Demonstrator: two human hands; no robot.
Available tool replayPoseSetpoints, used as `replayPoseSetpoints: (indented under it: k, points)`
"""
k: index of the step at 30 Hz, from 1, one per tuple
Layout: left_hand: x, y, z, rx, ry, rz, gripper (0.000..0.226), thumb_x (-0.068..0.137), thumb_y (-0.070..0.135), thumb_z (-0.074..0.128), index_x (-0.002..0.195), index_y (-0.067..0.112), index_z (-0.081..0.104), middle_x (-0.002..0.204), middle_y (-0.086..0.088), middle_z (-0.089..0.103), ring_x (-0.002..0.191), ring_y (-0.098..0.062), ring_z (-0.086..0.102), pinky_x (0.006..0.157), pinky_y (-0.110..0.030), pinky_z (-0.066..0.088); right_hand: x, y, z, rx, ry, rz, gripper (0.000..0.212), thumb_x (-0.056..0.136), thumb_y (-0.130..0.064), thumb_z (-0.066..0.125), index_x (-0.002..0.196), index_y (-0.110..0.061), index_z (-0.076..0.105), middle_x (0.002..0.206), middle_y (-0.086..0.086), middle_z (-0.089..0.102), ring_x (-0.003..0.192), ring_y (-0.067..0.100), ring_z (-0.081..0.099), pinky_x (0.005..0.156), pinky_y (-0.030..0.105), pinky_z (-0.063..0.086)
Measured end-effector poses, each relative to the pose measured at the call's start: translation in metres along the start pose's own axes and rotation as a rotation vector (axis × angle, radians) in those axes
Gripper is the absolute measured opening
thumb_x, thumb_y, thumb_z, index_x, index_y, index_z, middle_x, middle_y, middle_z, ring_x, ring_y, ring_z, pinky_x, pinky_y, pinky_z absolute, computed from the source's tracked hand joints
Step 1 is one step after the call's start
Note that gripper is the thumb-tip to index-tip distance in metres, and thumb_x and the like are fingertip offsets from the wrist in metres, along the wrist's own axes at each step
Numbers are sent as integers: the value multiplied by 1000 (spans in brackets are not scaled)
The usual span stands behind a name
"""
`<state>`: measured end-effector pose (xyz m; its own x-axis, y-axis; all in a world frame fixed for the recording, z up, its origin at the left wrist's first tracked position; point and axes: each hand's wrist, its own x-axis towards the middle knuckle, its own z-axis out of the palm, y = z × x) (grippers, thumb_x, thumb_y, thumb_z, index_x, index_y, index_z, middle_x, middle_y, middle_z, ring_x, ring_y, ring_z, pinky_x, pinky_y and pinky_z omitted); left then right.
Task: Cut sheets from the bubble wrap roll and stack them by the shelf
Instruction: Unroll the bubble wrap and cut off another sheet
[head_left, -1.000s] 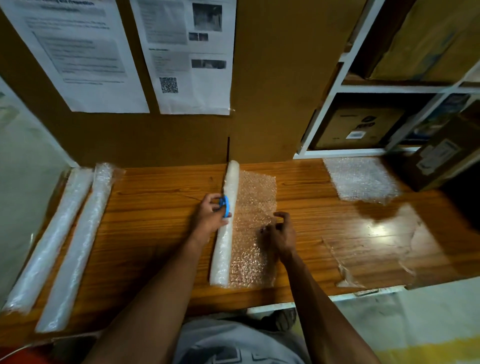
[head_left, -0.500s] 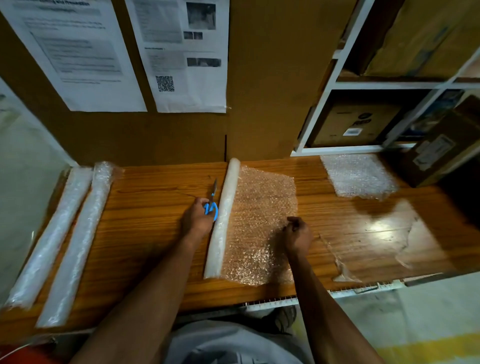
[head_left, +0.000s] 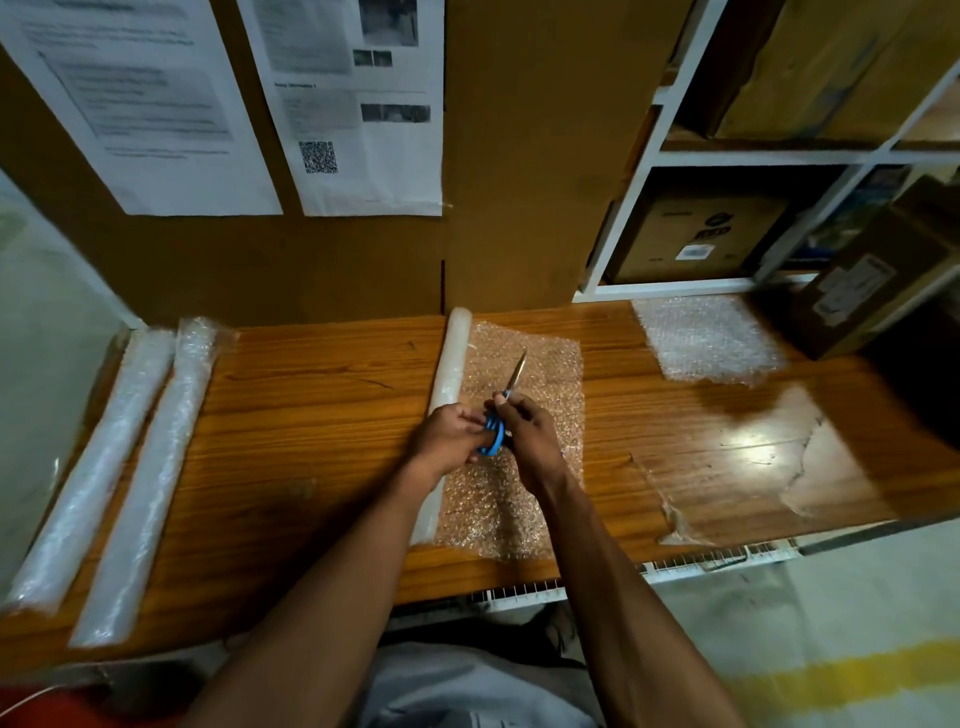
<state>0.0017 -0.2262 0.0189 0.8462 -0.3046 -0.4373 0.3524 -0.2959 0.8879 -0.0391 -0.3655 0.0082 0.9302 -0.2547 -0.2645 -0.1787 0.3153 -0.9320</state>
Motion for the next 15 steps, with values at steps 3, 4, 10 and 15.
replayPoseSetpoints:
  k: [3,4,10,15]
  points:
    - [-4,0,3,95,12,-4,25,82,11,84,103,14,70,93,-1,78,76,-16,76,59,-28,57,-3,1,-7,71,12,-4,13,106,-10,59,108,0,67,95,14,71,90,28,68,80,37,59]
    - [-6,1,6,149,33,2,25,81,15,86,101,17,72,90,2,78,75,-13,75,60,-27,56,-4,3,-9,83,27,-8,12,105,-10,59,108,0,67,96,14,71,91,28,67,82,38,58]
    - [-13,4,25,427,58,83,25,79,24,88,101,18,78,95,3,76,82,-14,72,74,-27,59,-19,3,-19,126,79,-42,6,100,-4,65,102,-6,70,96,11,75,90,21,70,81,32,59]
    - [-23,5,43,354,3,2,28,77,31,90,98,17,77,89,3,77,74,-9,68,57,-19,48,-29,-4,-39,126,66,-25,12,101,-16,68,94,-15,78,100,15,75,94,26,69,83,39,56]
